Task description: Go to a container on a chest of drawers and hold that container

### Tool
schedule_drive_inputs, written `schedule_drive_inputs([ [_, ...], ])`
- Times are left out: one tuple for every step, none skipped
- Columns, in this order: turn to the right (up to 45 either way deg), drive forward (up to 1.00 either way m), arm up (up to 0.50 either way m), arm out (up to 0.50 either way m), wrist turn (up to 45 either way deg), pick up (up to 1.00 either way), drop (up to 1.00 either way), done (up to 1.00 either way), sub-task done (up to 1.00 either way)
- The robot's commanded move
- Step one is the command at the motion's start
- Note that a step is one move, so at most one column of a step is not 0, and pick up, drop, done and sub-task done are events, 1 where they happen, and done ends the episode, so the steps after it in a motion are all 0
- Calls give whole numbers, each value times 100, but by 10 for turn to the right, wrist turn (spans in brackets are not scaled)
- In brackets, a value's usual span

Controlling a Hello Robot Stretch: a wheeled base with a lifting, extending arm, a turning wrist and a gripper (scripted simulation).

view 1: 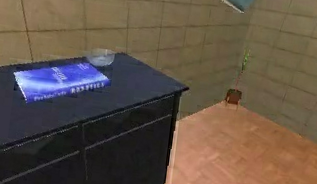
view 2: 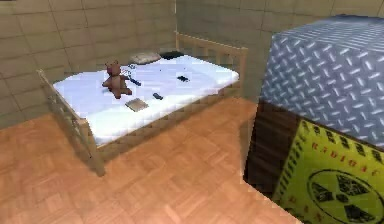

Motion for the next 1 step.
schedule_drive_inputs([
  [-450,0,0,0,0,0,0,0,0],
])
